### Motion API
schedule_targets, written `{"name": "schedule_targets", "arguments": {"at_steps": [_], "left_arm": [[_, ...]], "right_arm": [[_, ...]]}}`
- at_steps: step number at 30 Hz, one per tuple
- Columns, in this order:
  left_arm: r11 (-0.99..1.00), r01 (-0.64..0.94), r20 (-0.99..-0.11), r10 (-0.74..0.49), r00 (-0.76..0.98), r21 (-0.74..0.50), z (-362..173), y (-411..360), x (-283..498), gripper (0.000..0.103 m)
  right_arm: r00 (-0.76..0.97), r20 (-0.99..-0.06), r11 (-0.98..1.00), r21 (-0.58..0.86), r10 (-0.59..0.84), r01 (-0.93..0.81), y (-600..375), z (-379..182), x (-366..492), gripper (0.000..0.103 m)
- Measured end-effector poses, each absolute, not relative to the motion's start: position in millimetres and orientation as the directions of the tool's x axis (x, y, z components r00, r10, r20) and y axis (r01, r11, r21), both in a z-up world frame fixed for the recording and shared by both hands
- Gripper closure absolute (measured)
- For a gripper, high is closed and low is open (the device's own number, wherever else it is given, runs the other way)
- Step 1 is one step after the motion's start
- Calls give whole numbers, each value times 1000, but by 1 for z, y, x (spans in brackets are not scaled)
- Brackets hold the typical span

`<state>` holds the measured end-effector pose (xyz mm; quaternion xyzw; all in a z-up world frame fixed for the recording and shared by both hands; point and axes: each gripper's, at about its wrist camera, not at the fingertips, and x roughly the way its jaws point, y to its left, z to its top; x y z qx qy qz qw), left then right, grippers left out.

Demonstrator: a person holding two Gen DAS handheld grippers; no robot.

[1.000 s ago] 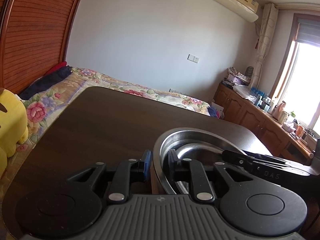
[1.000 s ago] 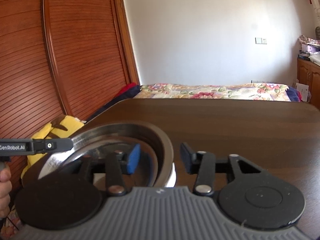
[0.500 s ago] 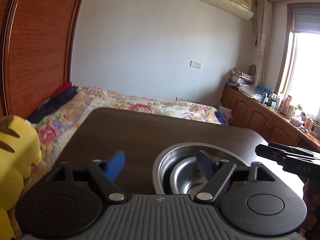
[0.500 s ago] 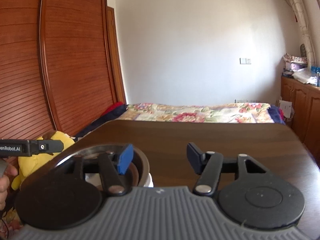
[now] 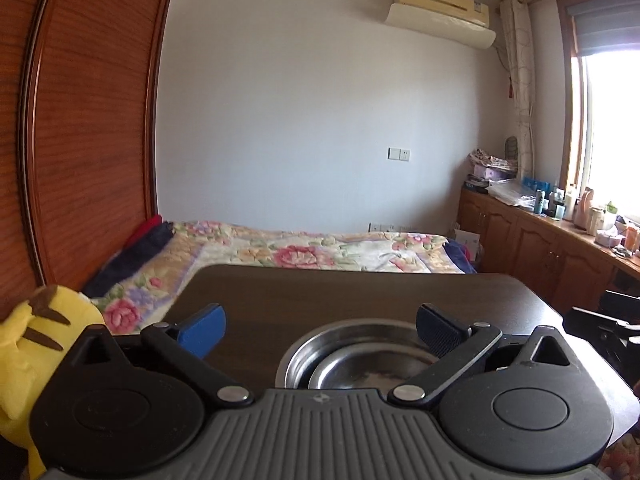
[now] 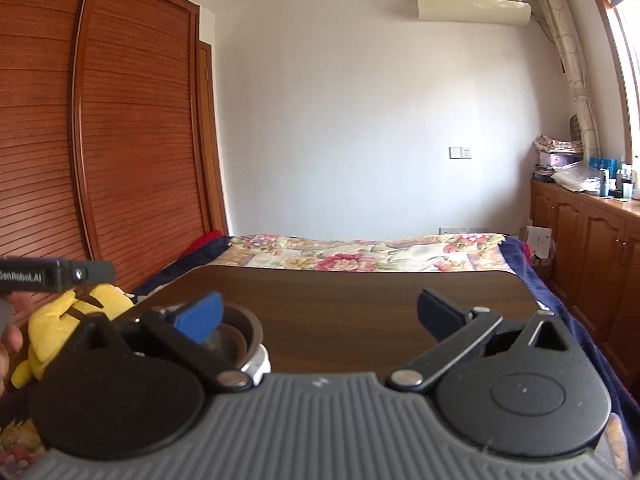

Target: Organize plates and bowls

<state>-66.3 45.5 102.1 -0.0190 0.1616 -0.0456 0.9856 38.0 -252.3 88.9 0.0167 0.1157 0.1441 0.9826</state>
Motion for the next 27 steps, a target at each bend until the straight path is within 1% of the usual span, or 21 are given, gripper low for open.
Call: {"name": "schedule_targets", "arguments": {"at_steps": [7,11,15,18,22,27], "left_arm": [[992,116,-322,-125,938,-48,108,33,-68,0],[988,148,-306,-154,940,-43,106,26,-74,0],[983,180,-311,-185,932,-44,101,16,-83,0],[982,185,-321,-183,929,-22,93,8,-90,0],[982,188,-341,-181,923,-10,82,6,-95,0],[987,162,-347,-148,926,12,76,6,-96,0]], "right_arm": [[945,-218,970,64,245,-237,-261,87,31,0],[951,-215,975,53,221,-215,-261,84,26,0],[951,-232,978,71,206,-195,-263,80,25,0],[945,-256,979,75,203,-190,-262,76,23,0],[950,-253,983,53,185,-177,-258,70,20,0],[951,-255,984,52,175,-168,-255,67,16,0]]}}
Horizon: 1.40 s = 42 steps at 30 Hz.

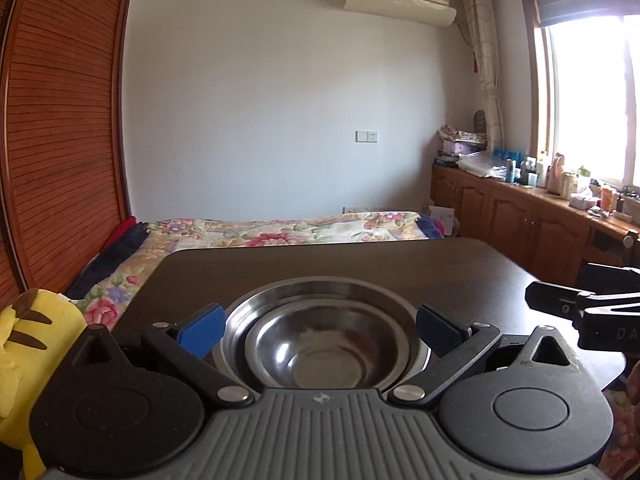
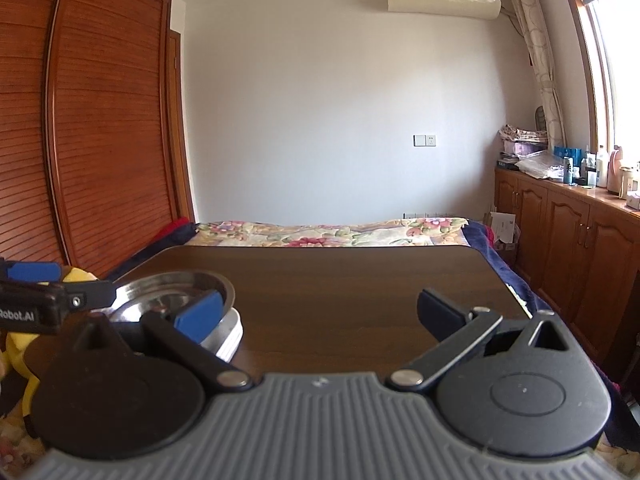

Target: Organize plates and bowls

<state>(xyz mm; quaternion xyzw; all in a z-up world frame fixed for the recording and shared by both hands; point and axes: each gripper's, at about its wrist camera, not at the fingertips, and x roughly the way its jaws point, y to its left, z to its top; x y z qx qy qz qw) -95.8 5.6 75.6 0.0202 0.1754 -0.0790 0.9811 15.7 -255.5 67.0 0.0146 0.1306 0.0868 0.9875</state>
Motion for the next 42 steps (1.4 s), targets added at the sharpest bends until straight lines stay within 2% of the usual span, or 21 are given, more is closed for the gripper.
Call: {"name": "schedule_targets", "arguments": {"at_steps": [18,42], "left_arm": [[990,140,-384,-125,915,10,52,4,-91,0],[991,136,-387,-123,914,8,52,8,-90,0]], "right_arm": [[954,-274,992,19,124,-124,-254,54,18,0],[951,-282,992,31,127,-123,-260,55,20,0]]}}
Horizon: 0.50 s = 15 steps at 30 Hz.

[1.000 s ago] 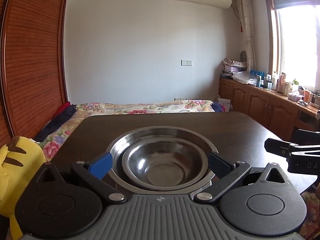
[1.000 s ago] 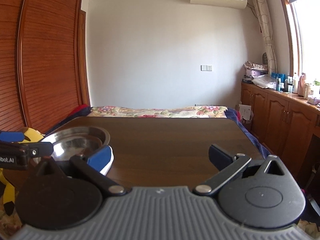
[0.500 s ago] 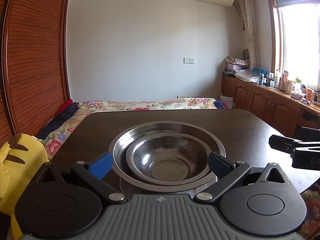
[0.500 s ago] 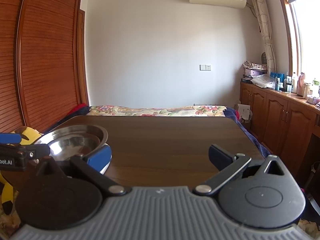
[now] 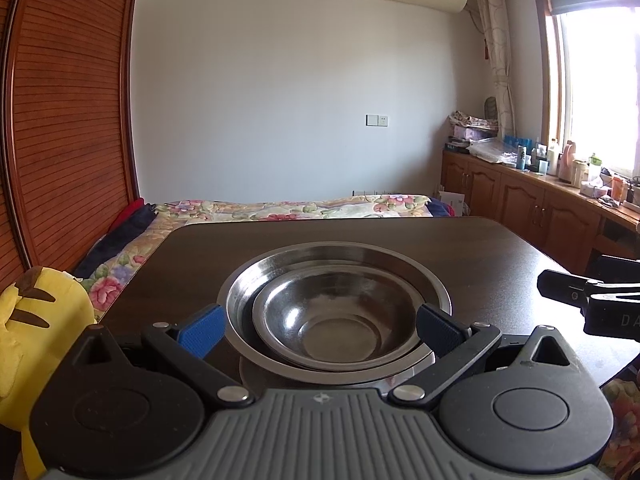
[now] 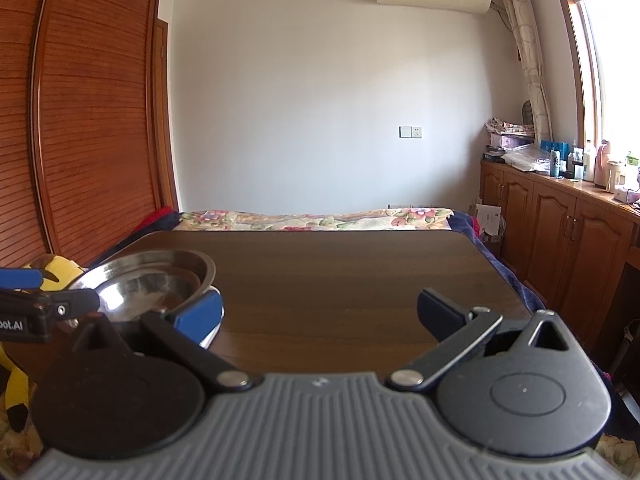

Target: Organize plates and bowls

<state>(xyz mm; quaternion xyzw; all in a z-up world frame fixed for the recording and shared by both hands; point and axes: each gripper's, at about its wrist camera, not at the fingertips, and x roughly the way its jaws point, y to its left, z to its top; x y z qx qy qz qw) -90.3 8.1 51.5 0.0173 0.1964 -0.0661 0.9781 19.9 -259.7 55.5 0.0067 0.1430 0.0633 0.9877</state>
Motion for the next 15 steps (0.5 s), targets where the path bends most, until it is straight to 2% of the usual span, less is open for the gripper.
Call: {"name": "schedule_targets", "arguments": {"at_steps": [15], "left_arm": [[990,138,-388,-124,913,8,51,9,-91,0]], "right_arm": [[950,-285,992,41,128,-121,-260,54,20,0]]}}
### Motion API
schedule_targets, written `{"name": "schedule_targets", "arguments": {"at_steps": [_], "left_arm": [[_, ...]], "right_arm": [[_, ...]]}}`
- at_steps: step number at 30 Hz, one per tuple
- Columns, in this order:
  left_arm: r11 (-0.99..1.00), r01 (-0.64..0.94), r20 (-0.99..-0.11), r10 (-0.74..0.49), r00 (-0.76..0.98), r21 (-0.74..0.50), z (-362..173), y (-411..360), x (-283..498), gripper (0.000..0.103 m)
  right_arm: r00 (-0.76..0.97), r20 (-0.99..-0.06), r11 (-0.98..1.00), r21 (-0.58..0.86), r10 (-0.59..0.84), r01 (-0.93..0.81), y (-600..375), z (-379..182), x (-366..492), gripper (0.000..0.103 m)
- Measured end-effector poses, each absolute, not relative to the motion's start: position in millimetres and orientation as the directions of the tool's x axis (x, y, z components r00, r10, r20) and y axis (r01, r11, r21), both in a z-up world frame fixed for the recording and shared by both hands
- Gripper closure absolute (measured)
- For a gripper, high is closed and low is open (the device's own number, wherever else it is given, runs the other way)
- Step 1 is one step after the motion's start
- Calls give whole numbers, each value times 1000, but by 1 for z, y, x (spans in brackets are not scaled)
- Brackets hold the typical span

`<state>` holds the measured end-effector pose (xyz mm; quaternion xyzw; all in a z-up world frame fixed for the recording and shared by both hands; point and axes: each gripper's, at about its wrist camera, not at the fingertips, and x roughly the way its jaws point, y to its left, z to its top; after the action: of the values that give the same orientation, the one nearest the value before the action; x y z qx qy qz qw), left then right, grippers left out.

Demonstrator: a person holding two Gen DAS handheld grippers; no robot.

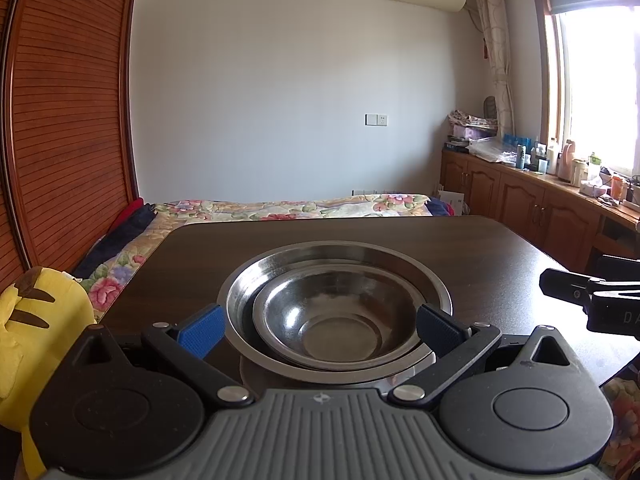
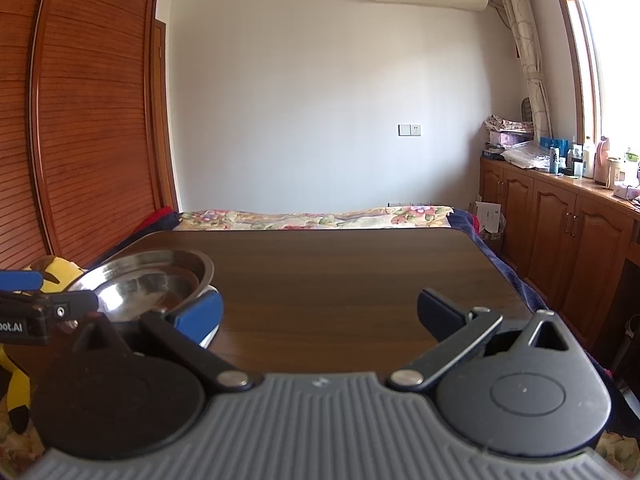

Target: Organize plates and bowls

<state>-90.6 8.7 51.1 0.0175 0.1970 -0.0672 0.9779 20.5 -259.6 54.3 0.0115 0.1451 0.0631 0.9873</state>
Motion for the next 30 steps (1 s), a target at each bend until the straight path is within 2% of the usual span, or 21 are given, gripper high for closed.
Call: {"name": "schedule_targets", "arguments": {"at_steps": [30], "left_arm": [[990,139,-394,-121,911,16,45,9,-91,0]], "right_arm": [[951,-285,992,45,124,-116,-266,53,19,0]]}}
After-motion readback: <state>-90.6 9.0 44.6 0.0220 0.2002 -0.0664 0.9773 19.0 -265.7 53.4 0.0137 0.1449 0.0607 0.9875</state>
